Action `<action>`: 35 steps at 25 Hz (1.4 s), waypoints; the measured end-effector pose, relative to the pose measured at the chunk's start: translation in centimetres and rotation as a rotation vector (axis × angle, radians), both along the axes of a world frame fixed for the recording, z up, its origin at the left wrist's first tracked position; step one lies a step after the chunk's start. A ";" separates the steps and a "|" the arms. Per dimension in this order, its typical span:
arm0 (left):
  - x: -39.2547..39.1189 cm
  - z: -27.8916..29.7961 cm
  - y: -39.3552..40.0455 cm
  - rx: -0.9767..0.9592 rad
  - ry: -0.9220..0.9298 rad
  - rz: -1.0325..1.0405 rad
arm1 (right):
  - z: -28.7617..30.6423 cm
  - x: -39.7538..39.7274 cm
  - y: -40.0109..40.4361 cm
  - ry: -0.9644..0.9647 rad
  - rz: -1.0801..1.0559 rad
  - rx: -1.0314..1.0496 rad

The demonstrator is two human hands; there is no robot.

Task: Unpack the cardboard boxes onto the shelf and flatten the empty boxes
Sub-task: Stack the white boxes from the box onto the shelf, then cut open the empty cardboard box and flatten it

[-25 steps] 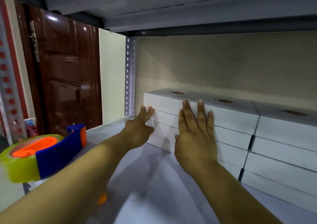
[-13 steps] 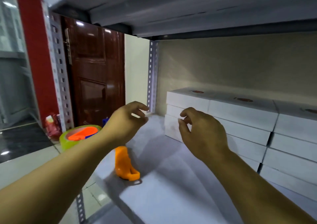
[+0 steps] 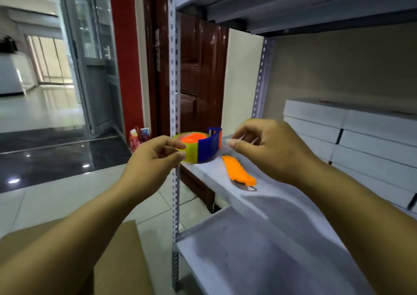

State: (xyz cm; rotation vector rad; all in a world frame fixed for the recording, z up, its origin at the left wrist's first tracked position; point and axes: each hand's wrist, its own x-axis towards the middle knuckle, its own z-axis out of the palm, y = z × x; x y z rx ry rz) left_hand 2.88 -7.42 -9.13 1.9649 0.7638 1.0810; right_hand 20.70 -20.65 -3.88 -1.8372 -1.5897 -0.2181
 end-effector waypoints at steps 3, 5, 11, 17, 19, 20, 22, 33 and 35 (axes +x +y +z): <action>-4.1 -1.9 -0.7 -0.058 -0.024 0.061 | -0.9 -3.8 0.8 0.016 0.098 -0.006; -6.5 -3.3 -1.1 -0.113 -0.022 0.098 | -2.0 -6.0 1.5 0.021 0.166 -0.014; -14.4 -9.1 -2.5 -0.235 0.011 0.265 | -7.1 -12.9 4.5 0.047 0.362 -0.170; -21.9 -15.1 -4.8 -0.341 0.047 0.434 | -14.0 -19.5 6.0 0.078 0.527 -0.336; -24.7 -17.6 -5.9 -0.372 0.085 0.511 | -16.4 -21.9 6.1 0.070 0.586 -0.400; -26.1 -18.9 -6.5 -0.392 0.098 0.542 | -17.8 -23.2 6.1 0.076 0.607 -0.438; -28.2 -21.0 -7.7 -0.437 0.117 0.597 | -20.3 -25.2 5.9 0.086 0.635 -0.516; -37.7 -30.0 -13.6 -0.525 0.307 0.979 | -32.3 -35.9 2.8 -0.130 0.765 -0.930; -38.5 -31.2 -14.5 -0.512 0.489 1.029 | -34.0 -36.9 2.1 -0.232 0.766 -0.989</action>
